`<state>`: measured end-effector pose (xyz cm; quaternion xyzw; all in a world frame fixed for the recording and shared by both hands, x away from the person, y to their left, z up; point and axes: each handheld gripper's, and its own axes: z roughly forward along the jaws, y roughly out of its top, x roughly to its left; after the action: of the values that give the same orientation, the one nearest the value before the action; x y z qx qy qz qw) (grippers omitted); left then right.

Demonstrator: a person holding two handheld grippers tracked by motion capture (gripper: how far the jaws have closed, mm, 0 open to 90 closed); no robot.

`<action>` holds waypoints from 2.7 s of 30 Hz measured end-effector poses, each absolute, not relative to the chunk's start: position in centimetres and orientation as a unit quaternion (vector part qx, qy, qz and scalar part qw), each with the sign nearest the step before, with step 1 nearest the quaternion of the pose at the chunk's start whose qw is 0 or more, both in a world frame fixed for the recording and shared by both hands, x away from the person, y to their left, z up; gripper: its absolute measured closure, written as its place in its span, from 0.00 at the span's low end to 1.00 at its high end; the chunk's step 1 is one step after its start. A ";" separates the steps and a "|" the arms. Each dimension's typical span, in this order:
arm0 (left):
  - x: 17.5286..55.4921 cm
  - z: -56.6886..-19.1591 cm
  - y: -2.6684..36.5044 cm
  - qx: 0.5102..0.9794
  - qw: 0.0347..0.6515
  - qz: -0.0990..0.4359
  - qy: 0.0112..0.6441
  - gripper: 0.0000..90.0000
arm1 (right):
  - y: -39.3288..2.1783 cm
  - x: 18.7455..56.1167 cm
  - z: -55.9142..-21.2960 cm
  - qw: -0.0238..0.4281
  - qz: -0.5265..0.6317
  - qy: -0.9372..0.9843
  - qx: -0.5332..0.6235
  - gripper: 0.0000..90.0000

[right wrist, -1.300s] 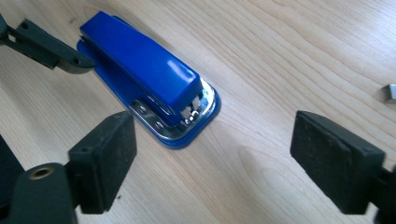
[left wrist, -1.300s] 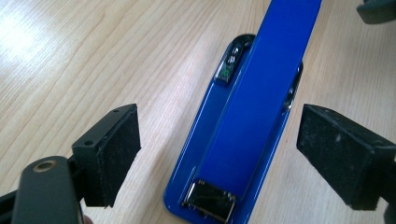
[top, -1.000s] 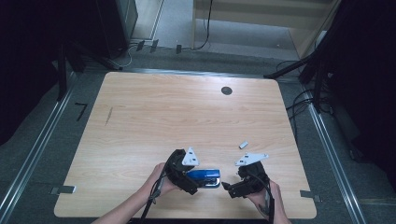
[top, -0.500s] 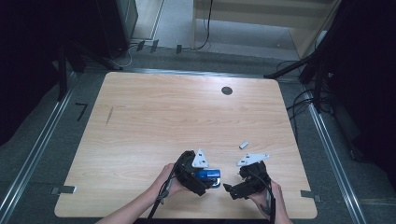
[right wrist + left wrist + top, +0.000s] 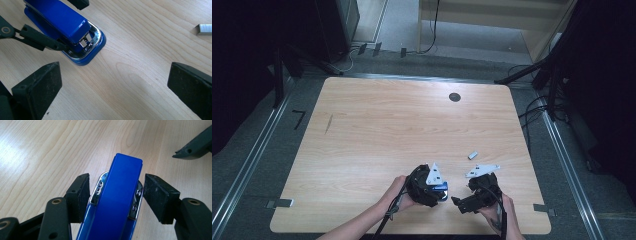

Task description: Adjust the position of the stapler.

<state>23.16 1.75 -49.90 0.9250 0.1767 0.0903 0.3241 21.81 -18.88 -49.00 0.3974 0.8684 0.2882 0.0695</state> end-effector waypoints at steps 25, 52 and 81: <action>23.0 -49.5 2.1 0.924 0.338 0.106 0.147 0.65 | -18.8 21.9 -49.2 0.067 0.280 0.868 0.404 0.01; 22.8 -47.6 4.2 0.916 0.367 0.106 0.120 0.71 | -16.8 22.1 -48.9 0.082 0.319 0.849 0.414 0.27; 22.4 -47.3 4.7 0.914 0.374 0.112 0.109 0.72 | -14.6 22.5 -49.3 0.089 0.344 0.851 0.386 0.81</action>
<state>22.37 4.67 -47.33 0.9142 0.1091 0.1118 0.3739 22.49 -14.63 -49.35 0.3859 0.8515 0.3438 0.0889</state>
